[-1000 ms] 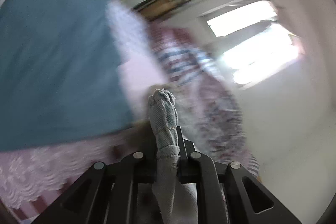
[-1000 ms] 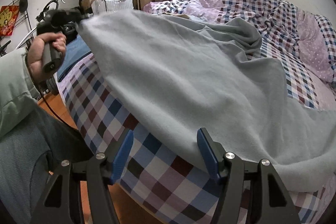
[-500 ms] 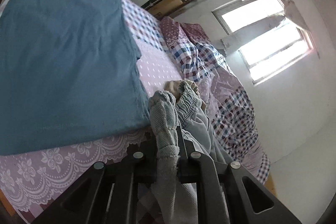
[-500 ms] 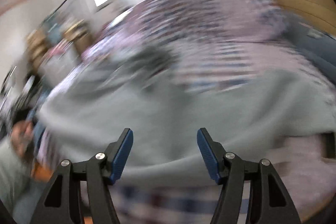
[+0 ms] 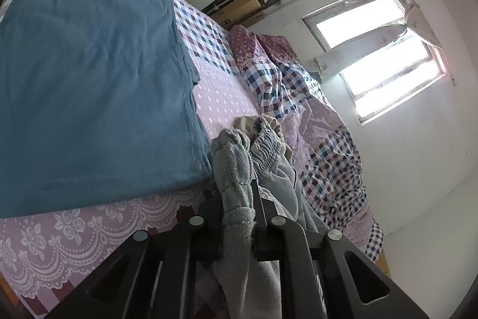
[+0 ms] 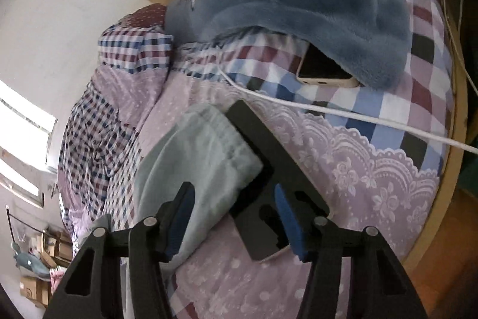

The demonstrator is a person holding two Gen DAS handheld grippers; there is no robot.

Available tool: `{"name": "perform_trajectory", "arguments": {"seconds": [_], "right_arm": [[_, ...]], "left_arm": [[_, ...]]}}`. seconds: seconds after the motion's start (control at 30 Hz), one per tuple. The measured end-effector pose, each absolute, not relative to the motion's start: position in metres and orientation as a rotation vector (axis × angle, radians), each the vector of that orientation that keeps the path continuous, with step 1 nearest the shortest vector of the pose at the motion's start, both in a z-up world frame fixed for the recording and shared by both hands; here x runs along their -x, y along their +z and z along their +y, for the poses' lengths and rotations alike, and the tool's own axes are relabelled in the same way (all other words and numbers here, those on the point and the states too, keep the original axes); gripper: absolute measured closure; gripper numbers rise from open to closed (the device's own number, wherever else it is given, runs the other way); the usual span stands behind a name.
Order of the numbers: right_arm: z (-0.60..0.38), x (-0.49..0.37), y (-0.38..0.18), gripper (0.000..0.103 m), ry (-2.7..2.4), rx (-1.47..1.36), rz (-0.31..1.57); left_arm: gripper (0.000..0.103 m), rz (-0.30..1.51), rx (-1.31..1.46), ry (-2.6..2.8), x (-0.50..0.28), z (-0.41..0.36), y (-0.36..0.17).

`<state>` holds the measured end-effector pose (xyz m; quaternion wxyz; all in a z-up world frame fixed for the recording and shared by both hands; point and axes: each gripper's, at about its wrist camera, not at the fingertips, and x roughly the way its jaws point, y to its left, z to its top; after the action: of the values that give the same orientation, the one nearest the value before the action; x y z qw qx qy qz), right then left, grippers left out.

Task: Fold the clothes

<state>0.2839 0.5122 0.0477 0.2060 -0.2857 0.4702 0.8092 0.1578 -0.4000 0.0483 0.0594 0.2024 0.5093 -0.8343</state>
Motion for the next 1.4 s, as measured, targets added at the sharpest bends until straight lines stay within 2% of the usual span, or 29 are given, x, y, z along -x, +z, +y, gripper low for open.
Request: {"name": "perform_trajectory", "arguments": {"seconds": [0.27, 0.3, 0.33, 0.37, 0.4, 0.5, 0.63, 0.8, 1.03, 1.27, 1.4], "right_arm": [[0.522, -0.252, 0.037, 0.043, 2.294, 0.809, 1.237], [0.522, -0.247, 0.037, 0.047, 2.299, 0.819, 1.210], [0.522, -0.243, 0.037, 0.057, 2.302, 0.833, 1.182], [0.521, -0.239, 0.037, 0.067, 2.298, 0.857, 1.145], [0.520, -0.236, 0.037, 0.082, 2.296, 0.879, 1.110], [0.514, -0.238, 0.052, 0.087, 2.318, 0.889, 0.996], [0.509, -0.265, 0.103, 0.088, 2.356, 0.762, 0.831], [0.535, -0.307, 0.131, 0.090, 2.282, 0.743, 0.790], [0.546, -0.325, 0.093, 0.090, 2.185, 0.902, 0.803], [0.551, -0.337, 0.041, 0.086, 2.068, 1.016, 0.904], [0.547, -0.348, 0.049, 0.081, 2.040, 0.973, 0.913]], "left_arm": [[0.091, 1.518, -0.612, -2.532, -0.154, -0.395, 0.049], [0.091, 1.511, -0.616, -2.526, -0.154, -0.395, 0.049], [0.091, 1.510, -0.621, -2.519, -0.153, -0.395, 0.048], [0.091, 1.513, -0.624, -2.514, -0.153, -0.395, 0.047], [0.091, 1.517, -0.628, -2.509, -0.152, -0.396, 0.046], [0.091, 1.529, -0.629, -2.498, -0.150, -0.398, 0.044], [0.091, 1.568, -0.577, -2.521, -0.153, -0.401, 0.050], [0.091, 1.639, -0.524, -2.526, -0.160, -0.403, 0.056], [0.092, 1.595, -0.466, -2.535, -0.176, -0.404, 0.069], [0.092, 1.592, -0.600, -2.400, -0.181, -0.407, 0.046], [0.091, 1.570, -0.692, -2.340, -0.182, -0.406, 0.034]]}}
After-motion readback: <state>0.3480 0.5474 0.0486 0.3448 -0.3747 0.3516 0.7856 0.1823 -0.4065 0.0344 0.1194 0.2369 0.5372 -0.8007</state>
